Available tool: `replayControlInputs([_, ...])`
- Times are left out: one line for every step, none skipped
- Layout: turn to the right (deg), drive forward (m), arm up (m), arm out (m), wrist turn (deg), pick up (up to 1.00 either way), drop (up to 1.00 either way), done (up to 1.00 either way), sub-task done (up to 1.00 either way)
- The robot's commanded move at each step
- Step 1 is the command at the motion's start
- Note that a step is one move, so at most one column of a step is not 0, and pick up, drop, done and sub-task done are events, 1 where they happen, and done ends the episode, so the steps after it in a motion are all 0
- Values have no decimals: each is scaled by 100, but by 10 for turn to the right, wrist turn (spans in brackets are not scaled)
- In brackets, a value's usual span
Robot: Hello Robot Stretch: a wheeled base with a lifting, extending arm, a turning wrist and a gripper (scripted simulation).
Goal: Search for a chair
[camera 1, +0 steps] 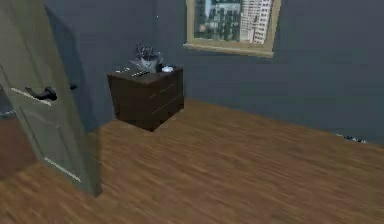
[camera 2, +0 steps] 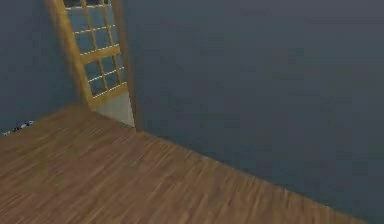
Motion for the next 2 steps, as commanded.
replayControlInputs([-450, 0, 0, 0, 0, 0, 0, 0, 0])
replayControlInputs([-60, 0, 0, 0, 0, 0, 0, 0, 0])
